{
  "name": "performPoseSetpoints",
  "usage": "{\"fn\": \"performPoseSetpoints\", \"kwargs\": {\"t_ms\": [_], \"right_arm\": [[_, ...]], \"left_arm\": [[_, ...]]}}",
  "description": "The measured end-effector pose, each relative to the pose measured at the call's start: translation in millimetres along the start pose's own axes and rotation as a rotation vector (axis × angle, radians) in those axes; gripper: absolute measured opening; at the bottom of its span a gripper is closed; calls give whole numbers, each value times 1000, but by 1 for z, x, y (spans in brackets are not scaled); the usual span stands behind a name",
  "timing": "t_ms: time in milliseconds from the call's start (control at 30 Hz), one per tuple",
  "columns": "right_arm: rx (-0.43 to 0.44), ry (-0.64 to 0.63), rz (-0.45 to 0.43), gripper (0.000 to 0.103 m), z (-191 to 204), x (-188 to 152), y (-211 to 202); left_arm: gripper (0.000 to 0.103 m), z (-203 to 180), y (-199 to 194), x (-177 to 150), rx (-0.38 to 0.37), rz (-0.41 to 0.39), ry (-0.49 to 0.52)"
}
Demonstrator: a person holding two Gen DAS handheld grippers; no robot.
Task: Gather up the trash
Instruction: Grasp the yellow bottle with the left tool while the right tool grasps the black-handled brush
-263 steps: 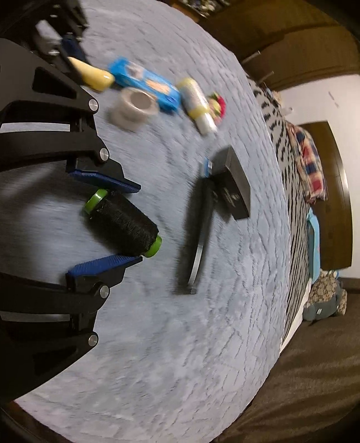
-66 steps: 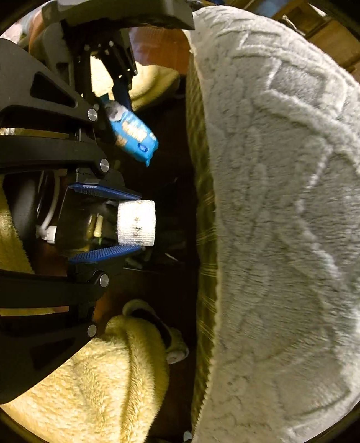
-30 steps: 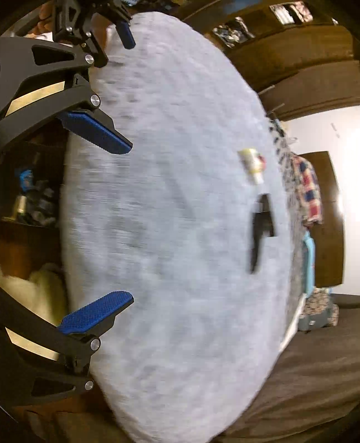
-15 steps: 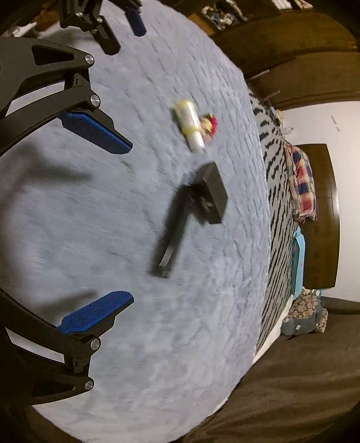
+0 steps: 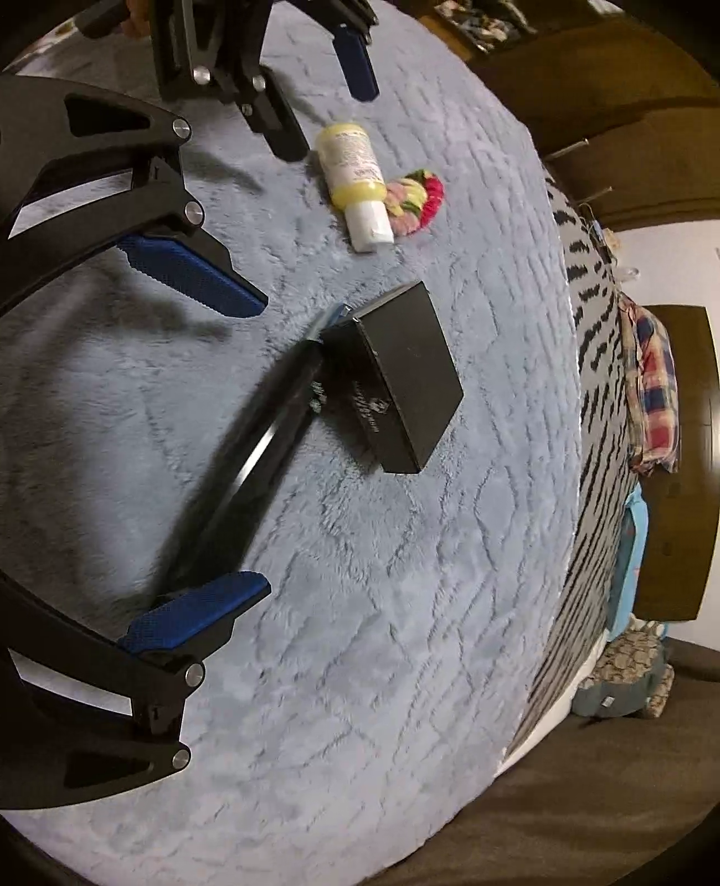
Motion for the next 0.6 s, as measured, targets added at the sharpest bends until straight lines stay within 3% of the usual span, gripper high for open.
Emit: {"fn": "performPoseSetpoints", "kwargs": {"t_ms": [100, 200, 267, 367, 433, 600], "right_arm": [[9, 3, 19, 91, -1, 1, 11], [17, 5, 35, 81, -4, 1, 19], [26, -22, 37, 76, -3, 1, 18], [18, -85, 41, 63, 2, -1, 15], [21, -121, 45, 48, 6, -3, 12], [31, -166, 68, 30, 15, -9, 1]], "left_arm": [[84, -2, 16, 1, -38, 25, -4], [61, -3, 28, -2, -56, 62, 4], [55, -2, 31, -2, -86, 66, -19], [46, -2, 29, -1, -108, 62, -39], [40, -3, 25, -4, -117, 62, -39], [32, -4, 15, -11, -130, 65, -50]]}}
Point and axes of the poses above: each gripper's, at about its wrist camera, not at the fingertips, and y roughly the way its jaws point, z to its left, x to its top, the point moved 2 cm from there along y, roughly the way its jaws point, and after that the axes turned 13 degrees about -z, right-handed, at the moved point
